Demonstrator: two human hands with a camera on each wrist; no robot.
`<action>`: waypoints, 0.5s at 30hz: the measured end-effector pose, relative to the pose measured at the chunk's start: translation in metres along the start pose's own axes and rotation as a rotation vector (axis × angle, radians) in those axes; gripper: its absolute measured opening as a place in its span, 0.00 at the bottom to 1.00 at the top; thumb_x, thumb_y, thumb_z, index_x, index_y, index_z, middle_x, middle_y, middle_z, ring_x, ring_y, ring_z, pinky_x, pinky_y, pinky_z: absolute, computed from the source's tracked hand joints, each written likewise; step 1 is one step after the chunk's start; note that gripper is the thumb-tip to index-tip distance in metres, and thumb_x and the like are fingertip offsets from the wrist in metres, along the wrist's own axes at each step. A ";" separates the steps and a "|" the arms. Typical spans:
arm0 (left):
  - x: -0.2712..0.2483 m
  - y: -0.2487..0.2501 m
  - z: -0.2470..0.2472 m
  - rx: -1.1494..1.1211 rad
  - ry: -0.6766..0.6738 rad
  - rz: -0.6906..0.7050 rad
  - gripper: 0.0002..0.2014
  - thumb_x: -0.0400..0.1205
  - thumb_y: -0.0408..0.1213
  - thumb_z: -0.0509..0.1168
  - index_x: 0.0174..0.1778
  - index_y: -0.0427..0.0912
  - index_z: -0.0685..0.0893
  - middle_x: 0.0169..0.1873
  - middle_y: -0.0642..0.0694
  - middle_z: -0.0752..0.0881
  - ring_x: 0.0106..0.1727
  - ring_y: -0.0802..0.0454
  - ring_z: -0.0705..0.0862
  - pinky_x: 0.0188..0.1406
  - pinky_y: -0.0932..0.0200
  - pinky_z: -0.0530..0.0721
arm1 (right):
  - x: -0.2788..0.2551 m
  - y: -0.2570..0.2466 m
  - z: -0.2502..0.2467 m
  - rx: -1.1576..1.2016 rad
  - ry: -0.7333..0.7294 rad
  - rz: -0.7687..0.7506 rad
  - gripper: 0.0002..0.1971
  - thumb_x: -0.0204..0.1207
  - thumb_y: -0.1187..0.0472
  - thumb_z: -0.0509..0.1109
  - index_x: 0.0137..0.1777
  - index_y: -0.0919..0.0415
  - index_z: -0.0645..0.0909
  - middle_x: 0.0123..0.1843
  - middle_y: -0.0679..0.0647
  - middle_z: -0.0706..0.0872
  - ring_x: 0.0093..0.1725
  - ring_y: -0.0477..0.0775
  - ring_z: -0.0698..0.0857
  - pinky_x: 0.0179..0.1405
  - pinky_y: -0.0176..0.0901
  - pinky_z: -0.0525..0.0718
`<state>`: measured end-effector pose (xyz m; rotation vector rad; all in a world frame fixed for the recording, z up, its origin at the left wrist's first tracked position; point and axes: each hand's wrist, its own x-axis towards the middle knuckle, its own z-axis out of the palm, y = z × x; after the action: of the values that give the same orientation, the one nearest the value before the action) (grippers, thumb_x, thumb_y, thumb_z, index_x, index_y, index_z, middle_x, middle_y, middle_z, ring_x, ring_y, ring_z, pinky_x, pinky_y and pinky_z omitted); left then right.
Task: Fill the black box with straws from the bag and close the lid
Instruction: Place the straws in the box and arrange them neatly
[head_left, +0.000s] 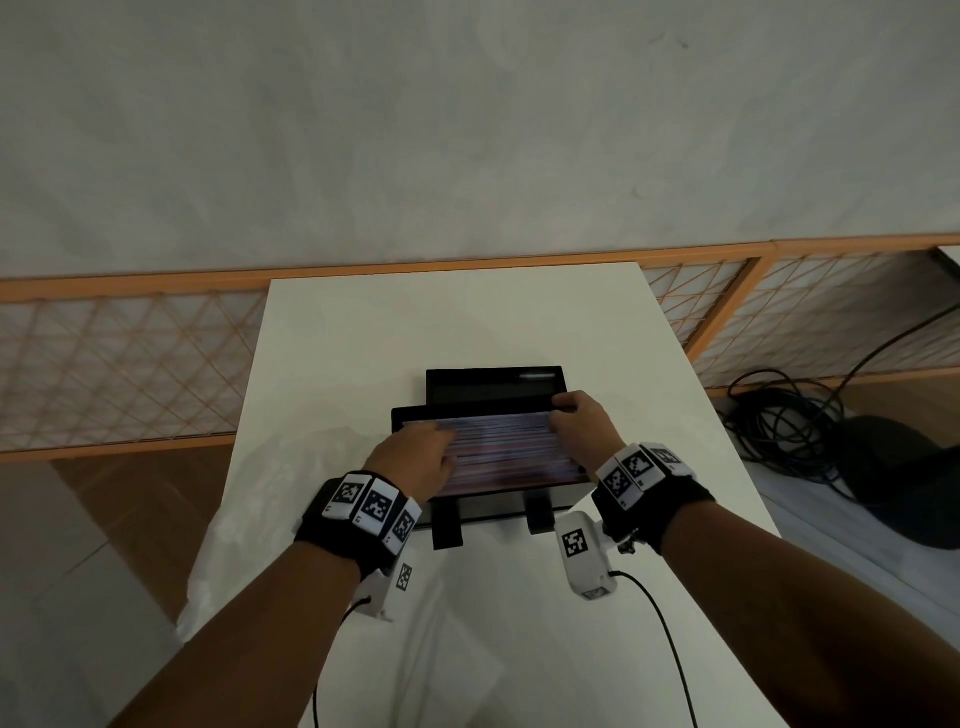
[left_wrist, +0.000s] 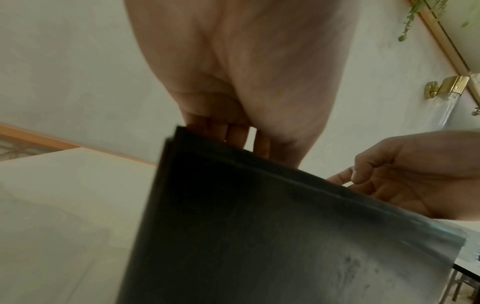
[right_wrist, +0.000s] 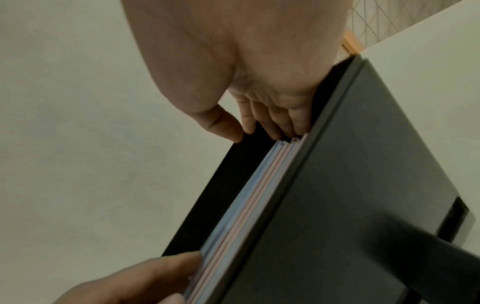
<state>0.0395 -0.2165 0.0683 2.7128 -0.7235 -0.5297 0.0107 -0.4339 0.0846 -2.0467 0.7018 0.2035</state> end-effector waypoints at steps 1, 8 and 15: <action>-0.001 -0.001 0.000 -0.009 0.006 0.007 0.18 0.83 0.41 0.58 0.68 0.42 0.77 0.67 0.42 0.79 0.66 0.43 0.77 0.63 0.50 0.79 | 0.000 0.000 -0.002 0.006 0.003 -0.005 0.18 0.76 0.62 0.63 0.66 0.63 0.76 0.60 0.60 0.81 0.57 0.60 0.81 0.56 0.50 0.80; -0.012 -0.004 0.003 -0.030 0.001 0.055 0.19 0.84 0.39 0.58 0.72 0.44 0.75 0.69 0.42 0.79 0.69 0.43 0.76 0.68 0.51 0.75 | -0.009 -0.004 0.002 -0.096 -0.075 0.049 0.11 0.74 0.62 0.64 0.30 0.62 0.70 0.28 0.56 0.71 0.30 0.55 0.70 0.31 0.43 0.67; -0.020 -0.006 -0.006 -0.262 0.244 0.113 0.15 0.81 0.34 0.62 0.63 0.39 0.83 0.62 0.42 0.83 0.63 0.44 0.80 0.63 0.55 0.77 | -0.017 -0.010 -0.027 -0.176 0.001 -0.110 0.14 0.75 0.60 0.66 0.59 0.60 0.81 0.50 0.55 0.87 0.49 0.58 0.86 0.46 0.42 0.81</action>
<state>0.0284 -0.2006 0.0766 2.4208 -0.6836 -0.2414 -0.0016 -0.4455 0.1141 -2.2463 0.5873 0.2062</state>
